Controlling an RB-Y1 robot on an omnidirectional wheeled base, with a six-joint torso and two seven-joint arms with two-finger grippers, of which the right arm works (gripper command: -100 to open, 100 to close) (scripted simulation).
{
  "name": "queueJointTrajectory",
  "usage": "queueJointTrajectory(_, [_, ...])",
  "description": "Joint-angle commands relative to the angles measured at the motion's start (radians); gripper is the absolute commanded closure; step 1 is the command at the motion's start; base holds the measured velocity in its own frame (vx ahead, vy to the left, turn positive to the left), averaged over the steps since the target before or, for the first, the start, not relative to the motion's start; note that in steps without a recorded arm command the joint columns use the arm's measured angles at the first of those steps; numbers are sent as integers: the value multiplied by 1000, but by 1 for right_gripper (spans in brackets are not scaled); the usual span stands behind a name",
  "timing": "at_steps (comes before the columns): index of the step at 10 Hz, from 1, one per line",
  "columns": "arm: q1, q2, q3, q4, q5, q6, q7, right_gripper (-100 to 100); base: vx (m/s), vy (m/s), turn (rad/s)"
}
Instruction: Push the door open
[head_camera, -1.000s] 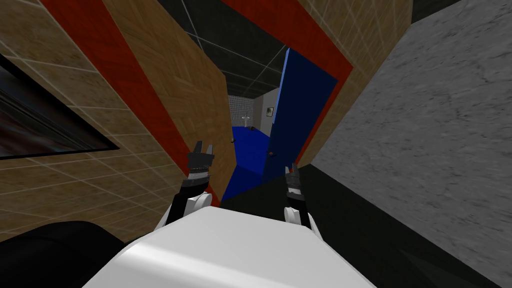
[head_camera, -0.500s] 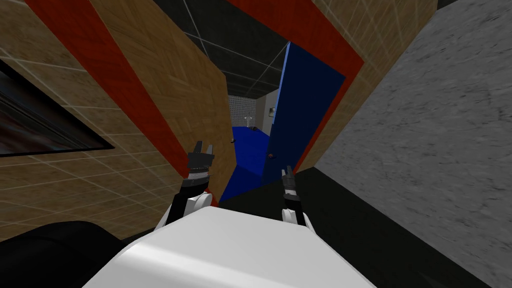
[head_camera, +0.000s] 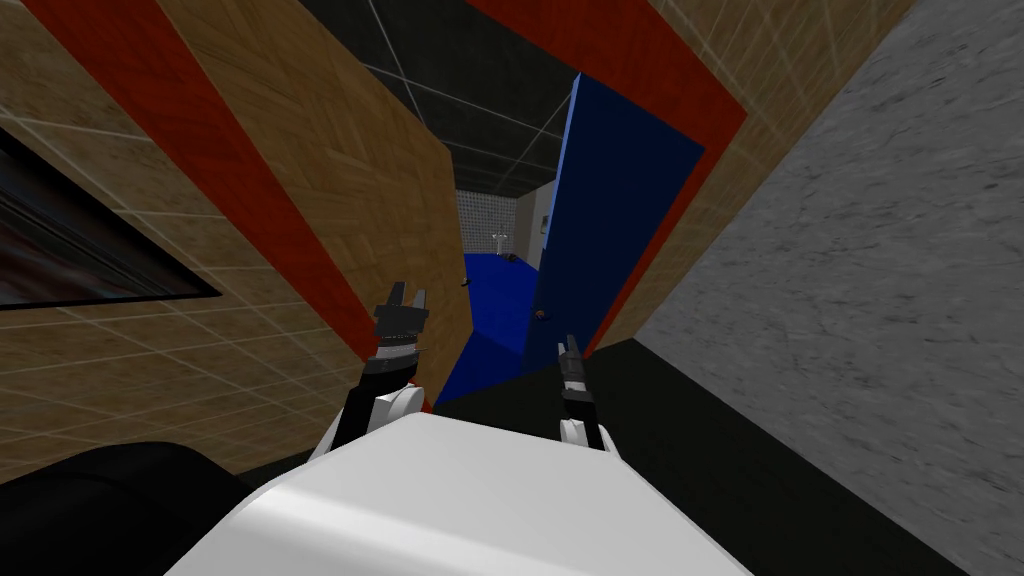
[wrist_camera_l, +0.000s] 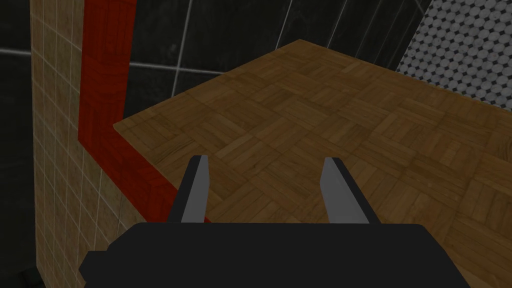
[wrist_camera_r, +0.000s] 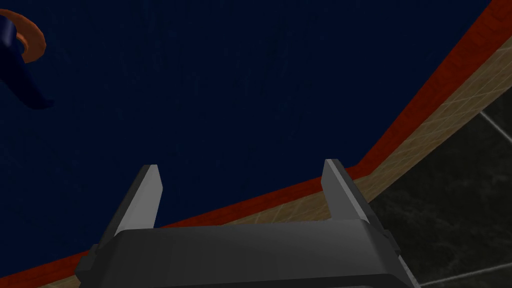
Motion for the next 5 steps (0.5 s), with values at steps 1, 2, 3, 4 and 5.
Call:
queueJointTrajectory(1, [-10, 0, 6, 44, 3, -11, 2, -100, 47, -66, 42])
queueJointTrajectory(2, [-19, -1, 11, 75, 6, -18, 3, -100, 76, -98, 86])
queueJointTrajectory(3, [-28, -1, 17, 106, 9, -24, 5, -100, 54, -107, 100])
queueJointTrajectory(4, [-36, -1, 22, 137, 11, -30, 6, -100, 55, -116, 106])
queueJointTrajectory(5, [-45, 0, 27, 168, 14, -36, 8, -100, 83, -135, 94])
